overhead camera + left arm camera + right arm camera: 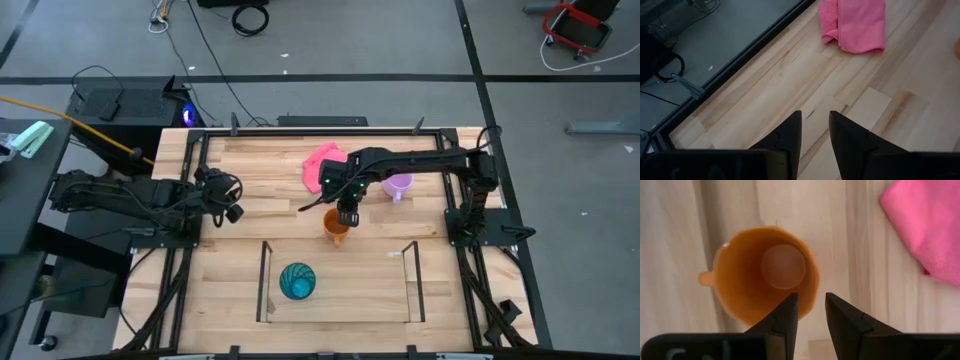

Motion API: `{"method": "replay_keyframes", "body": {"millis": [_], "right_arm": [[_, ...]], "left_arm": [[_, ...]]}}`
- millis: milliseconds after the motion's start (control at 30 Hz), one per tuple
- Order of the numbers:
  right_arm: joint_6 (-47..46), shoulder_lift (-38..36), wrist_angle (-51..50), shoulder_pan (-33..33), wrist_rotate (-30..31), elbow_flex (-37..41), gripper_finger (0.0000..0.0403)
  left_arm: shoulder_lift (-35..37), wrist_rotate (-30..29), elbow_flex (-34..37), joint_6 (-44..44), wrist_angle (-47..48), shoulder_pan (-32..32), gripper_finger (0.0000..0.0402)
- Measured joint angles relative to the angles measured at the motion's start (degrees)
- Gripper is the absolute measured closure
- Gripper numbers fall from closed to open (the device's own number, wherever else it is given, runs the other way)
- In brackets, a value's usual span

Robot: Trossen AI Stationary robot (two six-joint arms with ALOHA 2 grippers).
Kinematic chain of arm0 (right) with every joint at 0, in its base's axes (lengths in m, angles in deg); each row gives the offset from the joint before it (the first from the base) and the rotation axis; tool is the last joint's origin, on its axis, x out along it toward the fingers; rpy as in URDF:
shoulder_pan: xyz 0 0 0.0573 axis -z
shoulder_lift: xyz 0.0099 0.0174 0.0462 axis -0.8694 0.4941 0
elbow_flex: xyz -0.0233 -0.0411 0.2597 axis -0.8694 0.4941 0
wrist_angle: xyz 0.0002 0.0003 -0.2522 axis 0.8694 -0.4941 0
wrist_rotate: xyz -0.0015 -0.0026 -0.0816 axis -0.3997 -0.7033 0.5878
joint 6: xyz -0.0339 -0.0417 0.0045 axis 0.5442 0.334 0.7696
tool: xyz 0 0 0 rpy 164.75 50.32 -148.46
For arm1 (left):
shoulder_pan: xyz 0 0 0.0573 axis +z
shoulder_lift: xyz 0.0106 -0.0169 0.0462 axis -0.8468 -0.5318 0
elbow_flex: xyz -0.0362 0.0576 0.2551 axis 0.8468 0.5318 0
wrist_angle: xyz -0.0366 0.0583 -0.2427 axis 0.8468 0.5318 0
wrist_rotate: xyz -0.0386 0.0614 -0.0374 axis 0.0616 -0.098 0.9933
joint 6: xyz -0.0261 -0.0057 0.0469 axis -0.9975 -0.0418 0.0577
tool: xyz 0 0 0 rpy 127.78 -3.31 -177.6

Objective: Stack small to large cups/mugs on shelf
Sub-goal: Put the orange mug on the shelf

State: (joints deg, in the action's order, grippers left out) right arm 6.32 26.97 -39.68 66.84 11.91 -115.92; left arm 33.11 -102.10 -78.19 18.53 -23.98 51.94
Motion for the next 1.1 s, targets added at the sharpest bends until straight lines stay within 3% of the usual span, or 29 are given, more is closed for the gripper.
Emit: {"method": "replay_keyframes", "body": {"millis": [333, 1100], "right_arm": [[1.93, 3.32, 1.69, 0.27, 0.01, 0.00, 0.0298], [0.93, 3.27, 3.41, 0.30, -0.06, 0.66, 0.0298]], "left_arm": [[-0.02, 0.00, 0.00, -0.02, -0.02, 0.00, 0.0294], [-0.02, 0.02, 0.00, -0.27, 0.00, 0.00, 0.0294]]}}
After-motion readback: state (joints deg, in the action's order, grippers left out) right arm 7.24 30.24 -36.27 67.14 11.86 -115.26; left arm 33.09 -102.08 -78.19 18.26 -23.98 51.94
